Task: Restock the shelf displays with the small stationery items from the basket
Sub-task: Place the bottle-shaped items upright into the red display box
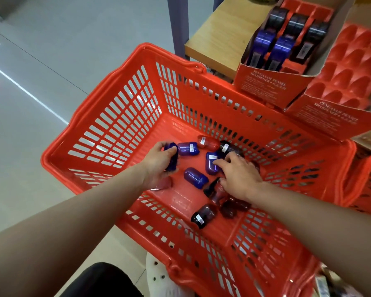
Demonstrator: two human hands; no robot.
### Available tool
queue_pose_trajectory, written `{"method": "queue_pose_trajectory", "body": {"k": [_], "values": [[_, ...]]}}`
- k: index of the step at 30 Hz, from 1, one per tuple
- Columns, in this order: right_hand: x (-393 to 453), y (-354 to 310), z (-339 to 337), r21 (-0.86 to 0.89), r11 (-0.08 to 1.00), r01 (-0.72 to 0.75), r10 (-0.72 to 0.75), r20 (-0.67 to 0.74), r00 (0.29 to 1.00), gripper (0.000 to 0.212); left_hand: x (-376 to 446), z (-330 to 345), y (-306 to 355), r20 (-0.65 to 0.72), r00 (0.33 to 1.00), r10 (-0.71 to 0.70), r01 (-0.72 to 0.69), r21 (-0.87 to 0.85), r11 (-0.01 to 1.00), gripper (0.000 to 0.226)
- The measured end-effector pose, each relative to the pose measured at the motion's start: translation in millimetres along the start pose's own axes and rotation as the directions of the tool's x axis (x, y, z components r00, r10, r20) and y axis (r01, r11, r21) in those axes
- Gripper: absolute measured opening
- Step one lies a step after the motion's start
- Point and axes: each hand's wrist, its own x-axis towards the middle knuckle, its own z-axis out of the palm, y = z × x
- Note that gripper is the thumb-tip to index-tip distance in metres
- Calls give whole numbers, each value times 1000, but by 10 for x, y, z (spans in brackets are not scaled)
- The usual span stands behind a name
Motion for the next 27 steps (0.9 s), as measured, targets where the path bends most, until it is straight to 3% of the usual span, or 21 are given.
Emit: {"method": "queue_pose_trajectory", "body": {"k": [3,5,8,11,16,21,25,27], "values": [[-151,-164,-29,-114,958,264,-251,120,961,64,-73,76,-28,27,1000,-7,6,64,998,17],[-255,-316,72,-233,906,353,-295,250,922,78,-123,119,-33,42,999,-8,4,93,996,16],[-364,-382,285,-276,943,185,-89,327,941,91,-167,141,-34,78,997,-14,6,105,994,21],[-405,-368,342,-184,983,-3,49,243,969,87,-185,138,-31,94,995,-14,4,109,994,24],[-292,-418,359,-8,1000,0,0,72,997,60,-160,87,-82,79,997,-28,23,66,998,19],[-173,-364,383,28,999,23,-27,156,987,63,-117,66,-85,26,999,-46,45,34,998,10],[-52,-326,328,203,967,-153,173,-88,981,50,-95,74,-87,13,998,-56,56,30,998,11],[11,-272,291,181,964,-193,212,-96,973,38,-91,88,-106,20,998,-57,56,47,997,14]]}}
